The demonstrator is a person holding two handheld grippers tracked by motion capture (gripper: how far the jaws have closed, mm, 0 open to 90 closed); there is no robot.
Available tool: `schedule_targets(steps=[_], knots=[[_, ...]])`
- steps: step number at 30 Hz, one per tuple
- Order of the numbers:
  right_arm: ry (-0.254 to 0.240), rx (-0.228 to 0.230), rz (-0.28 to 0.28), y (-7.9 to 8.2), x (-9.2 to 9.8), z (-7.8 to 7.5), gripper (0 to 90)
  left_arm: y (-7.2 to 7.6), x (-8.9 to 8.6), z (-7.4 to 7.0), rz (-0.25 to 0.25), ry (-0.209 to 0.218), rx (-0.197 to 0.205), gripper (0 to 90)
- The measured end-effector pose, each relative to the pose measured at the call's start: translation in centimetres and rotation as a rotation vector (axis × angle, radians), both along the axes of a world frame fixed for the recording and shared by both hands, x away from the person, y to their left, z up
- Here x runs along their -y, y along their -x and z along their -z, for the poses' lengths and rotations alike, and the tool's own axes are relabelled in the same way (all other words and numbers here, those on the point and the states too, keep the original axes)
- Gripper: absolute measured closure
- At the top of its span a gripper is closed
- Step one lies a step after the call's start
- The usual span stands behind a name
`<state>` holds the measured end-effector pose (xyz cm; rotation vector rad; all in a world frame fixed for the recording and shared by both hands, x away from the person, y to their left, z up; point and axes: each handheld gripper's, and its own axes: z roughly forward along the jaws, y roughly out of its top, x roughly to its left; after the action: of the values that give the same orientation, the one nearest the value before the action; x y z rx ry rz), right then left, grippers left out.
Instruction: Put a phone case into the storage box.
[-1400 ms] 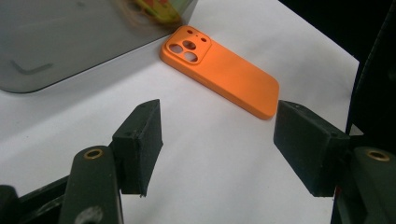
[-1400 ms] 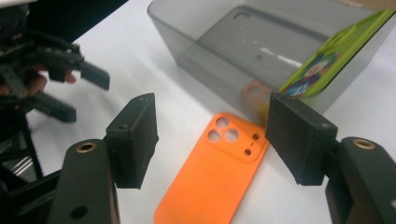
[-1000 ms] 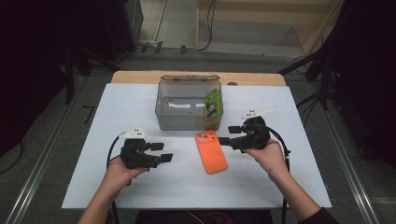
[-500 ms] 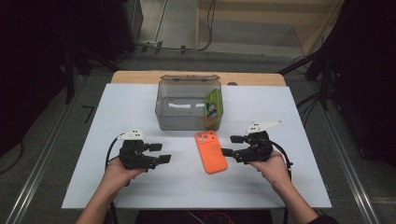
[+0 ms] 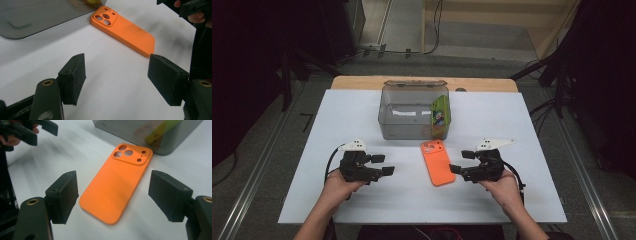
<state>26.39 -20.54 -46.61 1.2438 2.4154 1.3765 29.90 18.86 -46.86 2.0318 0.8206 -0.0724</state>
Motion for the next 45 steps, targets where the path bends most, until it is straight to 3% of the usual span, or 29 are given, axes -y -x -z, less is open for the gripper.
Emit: schedule_targets(steps=[6, 13, 19, 37, 45], knots=[[0.008, -0.053, 0.021, -0.3, -1.1, 0.7, 18.4, 0.1, 0.0, 0.0, 0.004, -0.004, 0.006, 31.1], [0.004, -0.055, 0.109, -0.9, -2.0, 0.8, 16.9, 0.1, 0.1, 0.0, -0.001, -0.003, 0.008, 31.1], [0.048, -0.074, 0.177, -1.6, -3.1, 1.2, 16.7, 0.2, 0.1, 0.0, -0.004, -0.004, 0.007, 31.1], [0.126, -0.065, 0.245, -3.3, -6.8, 2.0, 16.2, 0.3, -0.1, 0.0, -0.011, -0.004, 0.006, 31.2], [0.139, -0.089, 0.293, -4.0, -7.6, 2.7, 15.3, 0.3, -0.1, 0.0, -0.014, -0.002, 0.002, 31.1]])
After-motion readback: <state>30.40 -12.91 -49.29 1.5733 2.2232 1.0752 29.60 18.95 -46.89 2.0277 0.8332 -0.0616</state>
